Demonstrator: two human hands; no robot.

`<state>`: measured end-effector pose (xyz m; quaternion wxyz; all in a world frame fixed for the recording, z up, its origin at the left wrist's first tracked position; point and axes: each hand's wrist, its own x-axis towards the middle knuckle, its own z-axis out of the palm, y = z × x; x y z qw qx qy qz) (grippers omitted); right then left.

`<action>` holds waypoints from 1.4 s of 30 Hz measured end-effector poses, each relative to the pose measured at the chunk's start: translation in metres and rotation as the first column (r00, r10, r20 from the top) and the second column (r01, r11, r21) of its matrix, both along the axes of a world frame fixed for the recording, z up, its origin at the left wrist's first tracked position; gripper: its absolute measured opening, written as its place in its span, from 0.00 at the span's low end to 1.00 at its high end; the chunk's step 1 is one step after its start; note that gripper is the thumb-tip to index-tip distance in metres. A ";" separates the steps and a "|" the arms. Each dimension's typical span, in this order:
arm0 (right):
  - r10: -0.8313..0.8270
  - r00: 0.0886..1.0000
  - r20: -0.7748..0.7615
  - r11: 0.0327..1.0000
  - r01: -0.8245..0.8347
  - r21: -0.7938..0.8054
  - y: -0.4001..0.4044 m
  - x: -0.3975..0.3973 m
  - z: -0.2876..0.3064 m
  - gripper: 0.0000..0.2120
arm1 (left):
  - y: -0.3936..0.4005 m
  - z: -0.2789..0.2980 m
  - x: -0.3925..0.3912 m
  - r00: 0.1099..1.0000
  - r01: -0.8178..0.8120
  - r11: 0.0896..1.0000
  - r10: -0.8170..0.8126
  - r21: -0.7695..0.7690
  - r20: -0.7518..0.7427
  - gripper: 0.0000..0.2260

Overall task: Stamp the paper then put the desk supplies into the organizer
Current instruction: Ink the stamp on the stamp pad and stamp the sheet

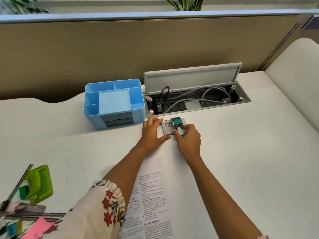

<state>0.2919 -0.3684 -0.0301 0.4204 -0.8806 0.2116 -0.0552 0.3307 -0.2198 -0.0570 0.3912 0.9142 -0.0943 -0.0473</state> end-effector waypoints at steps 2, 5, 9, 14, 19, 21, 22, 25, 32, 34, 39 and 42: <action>0.001 0.999 -0.038 0.999 -0.003 -0.043 0.002 0.000 0.002 0.14 | 0.000 -0.001 0.000 1.000 -0.005 1.000 0.006 -0.026 0.024 0.31; -0.036 0.999 -0.036 0.991 0.031 -0.131 0.003 0.001 0.004 0.14 | 0.000 -0.001 -0.002 0.999 -0.013 0.999 0.014 -0.036 0.043 0.28; -0.129 0.991 0.033 0.988 0.131 -0.077 -0.002 0.000 0.005 0.14 | 0.000 -0.002 -0.002 0.999 -0.014 0.999 0.016 -0.044 0.039 0.28; -0.110 0.991 -0.073 0.990 0.116 0.081 0.001 0.002 0.013 0.15 | 0.000 -0.003 -0.004 0.999 -0.014 0.999 0.015 -0.041 0.036 0.27; -0.127 0.983 -0.130 0.967 0.152 0.204 0.004 0.006 0.023 0.18 | -0.001 -0.002 -0.005 0.998 -0.014 0.999 0.016 -0.030 0.060 0.27; -0.139 0.980 -0.141 0.957 0.170 0.235 0.002 0.007 0.027 0.19 | -0.002 -0.002 -0.006 0.997 -0.014 1.000 0.015 -0.020 0.077 0.26; -0.139 0.979 -0.146 0.954 0.172 0.247 0.001 0.007 0.028 0.19 | -0.002 -0.002 -0.006 0.996 -0.015 1.000 0.016 -0.017 0.086 0.26; -0.126 0.979 -0.161 0.947 0.167 0.273 -0.002 0.007 0.031 0.19 | -0.003 -0.003 -0.007 0.994 -0.026 1.000 0.028 -0.016 0.101 0.25; -0.131 0.966 -0.222 0.894 0.212 0.394 0.000 0.013 0.029 0.20 | -0.005 -0.003 -0.009 0.991 -0.047 0.999 0.048 -0.013 0.129 0.25; -0.141 0.959 -0.245 0.877 0.236 0.418 -0.001 0.018 0.028 0.16 | -0.005 -0.003 -0.009 0.990 -0.049 0.999 0.051 -0.016 0.128 0.24; -0.126 0.952 -0.277 0.855 0.246 0.457 -0.010 0.025 0.032 0.07 | -0.006 -0.003 -0.009 0.990 -0.055 0.998 0.055 -0.006 0.130 0.25; -0.143 0.956 -0.256 0.807 0.263 0.529 -0.011 0.024 0.039 0.09 | -0.006 -0.004 -0.009 0.989 -0.055 0.998 0.055 0.002 0.134 0.25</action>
